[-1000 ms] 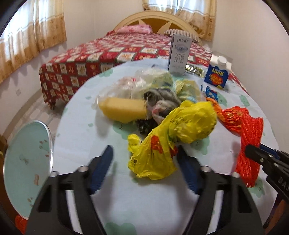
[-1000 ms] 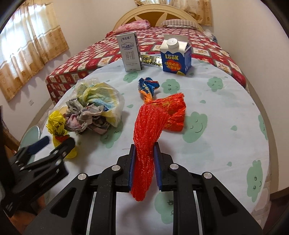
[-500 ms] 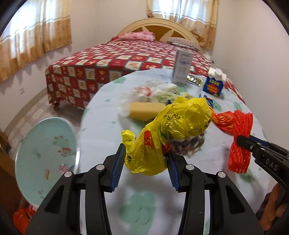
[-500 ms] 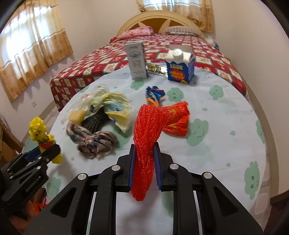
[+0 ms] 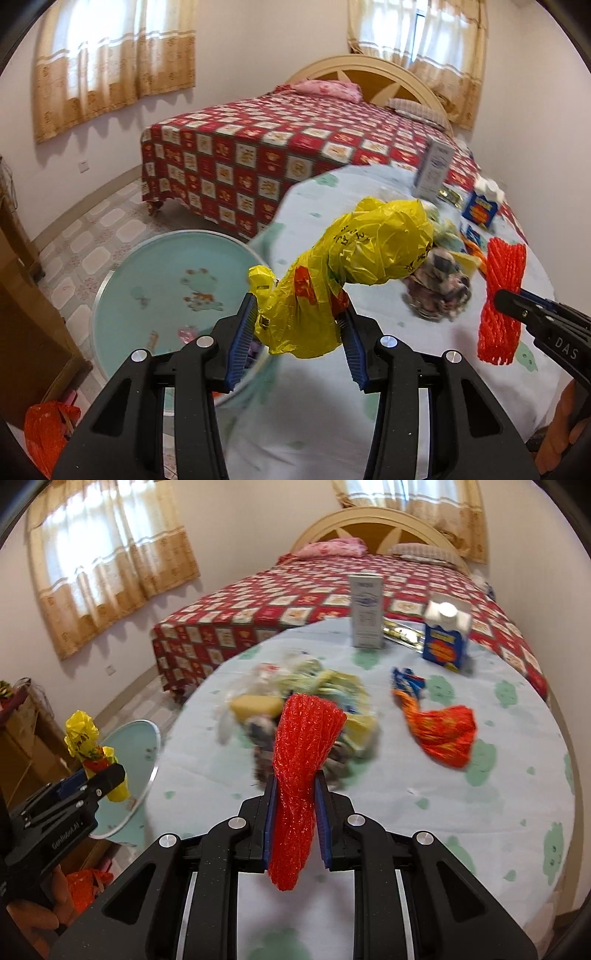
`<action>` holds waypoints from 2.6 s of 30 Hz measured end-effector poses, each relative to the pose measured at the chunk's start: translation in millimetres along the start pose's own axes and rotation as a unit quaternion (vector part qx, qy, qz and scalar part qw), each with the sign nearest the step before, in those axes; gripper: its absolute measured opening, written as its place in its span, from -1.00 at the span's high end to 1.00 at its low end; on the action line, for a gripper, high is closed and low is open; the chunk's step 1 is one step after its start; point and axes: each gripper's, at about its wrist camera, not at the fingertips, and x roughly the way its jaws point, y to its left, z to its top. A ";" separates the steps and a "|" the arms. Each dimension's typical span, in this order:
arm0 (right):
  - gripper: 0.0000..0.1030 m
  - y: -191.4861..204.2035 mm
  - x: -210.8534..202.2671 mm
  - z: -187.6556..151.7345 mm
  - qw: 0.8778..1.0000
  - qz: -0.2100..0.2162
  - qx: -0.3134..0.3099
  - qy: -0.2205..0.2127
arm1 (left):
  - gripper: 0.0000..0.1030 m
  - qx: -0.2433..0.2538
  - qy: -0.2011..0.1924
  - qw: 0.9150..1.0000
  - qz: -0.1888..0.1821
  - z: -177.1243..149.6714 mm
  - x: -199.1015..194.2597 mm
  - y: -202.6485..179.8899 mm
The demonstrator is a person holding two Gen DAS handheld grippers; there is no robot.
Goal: Collect trash
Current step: 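Carry the yellow bag and red mesh bag over the teal bucket with both tools, then open the right tool then the left tool to drop both bags into the bucket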
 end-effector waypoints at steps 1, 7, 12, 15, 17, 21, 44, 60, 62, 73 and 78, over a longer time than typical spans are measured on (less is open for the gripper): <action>0.61 7.3 1.6 1.9 1.000 -0.001 -0.007 0.001 | 0.14 -0.001 -0.002 1.000 0.005 0.6 -1.1 4.4; 0.61 42.8 9.2 4.5 0.999 -0.003 -0.044 0.000 | 0.14 -0.021 -0.008 0.999 0.033 3.2 -6.1 40.1; 0.61 70.4 17.1 6.6 0.997 0.006 -0.072 0.004 | 0.14 -0.042 -0.010 0.998 0.046 3.7 -8.6 64.6; 0.61 84.8 21.1 6.4 0.996 0.015 -0.083 0.008 | 0.14 -0.062 -0.007 0.997 0.051 1.3 -8.2 78.8; 0.61 96.6 24.6 7.5 0.996 0.023 -0.091 0.010 | 0.13 -0.073 -0.005 0.996 0.053 -0.4 -7.6 85.9; 0.61 111.9 30.1 10.1 0.994 0.033 -0.102 0.012 | 0.13 -0.092 -0.001 0.994 0.064 -2.6 -4.4 100.3; 0.61 197.1 80.2 11.4 0.981 0.085 -0.166 0.051 | 0.13 -0.126 0.027 0.984 0.127 -10.3 15.8 135.8; 0.57 208.6 127.0 3.5 0.973 0.097 -0.177 0.107 | 0.12 -0.125 0.053 0.980 0.146 -12.4 31.6 141.5; 0.51 209.0 128.2 2.6 0.973 0.101 -0.175 0.108 | 0.11 -0.125 0.054 0.980 0.147 -12.5 31.5 141.8; 0.41 201.9 124.0 8.2 0.977 0.109 -0.160 0.093 | 0.09 -0.123 0.056 0.980 0.147 -12.7 31.9 142.5; 0.17 202.0 116.5 8.8 0.977 0.111 -0.162 0.083 | 0.08 -0.125 0.055 0.980 0.148 -12.3 31.5 143.1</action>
